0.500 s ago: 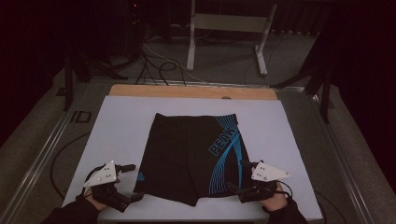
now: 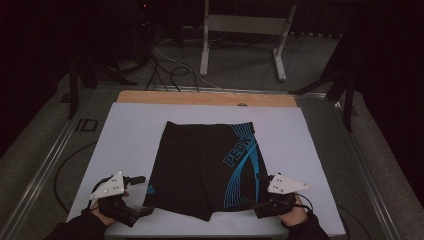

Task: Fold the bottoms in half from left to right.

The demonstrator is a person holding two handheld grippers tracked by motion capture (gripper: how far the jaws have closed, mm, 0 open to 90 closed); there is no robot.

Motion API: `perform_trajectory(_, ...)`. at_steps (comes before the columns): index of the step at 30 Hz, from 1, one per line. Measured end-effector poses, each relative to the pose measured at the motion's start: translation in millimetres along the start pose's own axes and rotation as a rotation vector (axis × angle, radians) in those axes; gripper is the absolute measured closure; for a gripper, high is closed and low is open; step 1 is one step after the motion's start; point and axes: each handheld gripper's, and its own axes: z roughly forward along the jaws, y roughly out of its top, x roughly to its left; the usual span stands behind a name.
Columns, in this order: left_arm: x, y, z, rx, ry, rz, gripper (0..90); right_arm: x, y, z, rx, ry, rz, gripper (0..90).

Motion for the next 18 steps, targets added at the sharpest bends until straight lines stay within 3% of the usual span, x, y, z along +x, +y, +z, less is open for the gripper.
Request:
perform_trajectory(11, -2.5, 2.4, 0.4, -0.006, -0.016, 0.023, 0.0, 5.1, 2.4, 2.6, 0.044, 0.032, -0.037, 10.2)
perform_trajectory(18, -4.0, 6.0, 1.1, -0.018, -0.034, 0.022, 0.0, 6.4, 2.4, 4.2, 0.055, 0.064, -0.029, 10.3)
